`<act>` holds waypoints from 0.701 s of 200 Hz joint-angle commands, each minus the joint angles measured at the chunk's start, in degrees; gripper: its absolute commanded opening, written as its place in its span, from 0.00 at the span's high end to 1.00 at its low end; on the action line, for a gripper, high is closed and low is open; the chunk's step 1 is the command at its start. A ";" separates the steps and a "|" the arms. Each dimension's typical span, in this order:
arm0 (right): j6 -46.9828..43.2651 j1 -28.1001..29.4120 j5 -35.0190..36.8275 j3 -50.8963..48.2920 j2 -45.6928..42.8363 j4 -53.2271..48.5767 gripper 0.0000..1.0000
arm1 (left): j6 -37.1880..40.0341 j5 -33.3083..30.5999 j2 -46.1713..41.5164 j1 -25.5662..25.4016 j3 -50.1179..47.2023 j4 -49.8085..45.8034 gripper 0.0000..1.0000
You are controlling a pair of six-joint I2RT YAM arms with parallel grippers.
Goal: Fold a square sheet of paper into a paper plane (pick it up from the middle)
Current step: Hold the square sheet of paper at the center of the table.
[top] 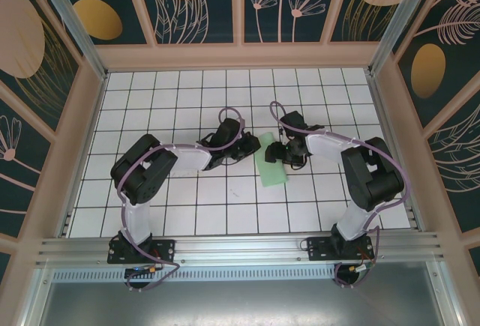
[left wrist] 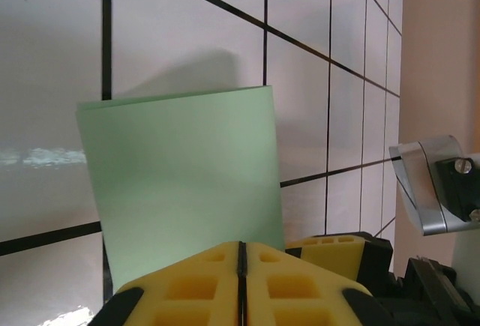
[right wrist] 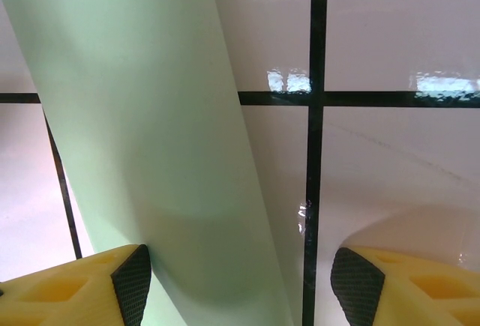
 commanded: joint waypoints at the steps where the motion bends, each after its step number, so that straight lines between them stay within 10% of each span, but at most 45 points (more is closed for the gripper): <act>1: -0.36 0.39 3.01 -1.41 5.09 0.99 0.29 | -0.13 -0.07 1.87 -0.72 2.08 -3.88 0.97; 140: 0.28 0.48 2.78 -1.05 4.99 1.50 0.28 | -0.30 -0.81 7.28 -1.88 3.70 -8.69 1.00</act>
